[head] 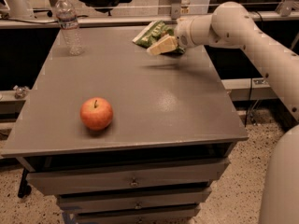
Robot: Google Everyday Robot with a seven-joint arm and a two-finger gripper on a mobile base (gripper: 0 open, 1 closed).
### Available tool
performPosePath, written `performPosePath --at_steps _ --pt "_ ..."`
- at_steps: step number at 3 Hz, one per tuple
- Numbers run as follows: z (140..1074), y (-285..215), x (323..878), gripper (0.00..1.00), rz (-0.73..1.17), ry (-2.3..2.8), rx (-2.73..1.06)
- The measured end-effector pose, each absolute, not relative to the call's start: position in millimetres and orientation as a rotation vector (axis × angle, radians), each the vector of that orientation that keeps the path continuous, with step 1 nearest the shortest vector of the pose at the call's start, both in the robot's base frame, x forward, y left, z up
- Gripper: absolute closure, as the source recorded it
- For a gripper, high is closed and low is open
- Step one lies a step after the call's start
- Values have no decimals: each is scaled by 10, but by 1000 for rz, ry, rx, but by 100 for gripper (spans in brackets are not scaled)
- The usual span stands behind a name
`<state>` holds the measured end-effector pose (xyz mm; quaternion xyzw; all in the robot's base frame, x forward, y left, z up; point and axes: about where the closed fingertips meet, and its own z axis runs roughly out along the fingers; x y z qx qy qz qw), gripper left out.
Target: Move green jalapeno chip bag near apple
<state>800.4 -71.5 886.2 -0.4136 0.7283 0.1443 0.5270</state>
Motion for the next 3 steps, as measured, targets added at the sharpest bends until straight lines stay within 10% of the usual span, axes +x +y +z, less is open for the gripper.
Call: performPosePath --at_steps 3 --pt "8683 -897 8359 64 192 1759 -913"
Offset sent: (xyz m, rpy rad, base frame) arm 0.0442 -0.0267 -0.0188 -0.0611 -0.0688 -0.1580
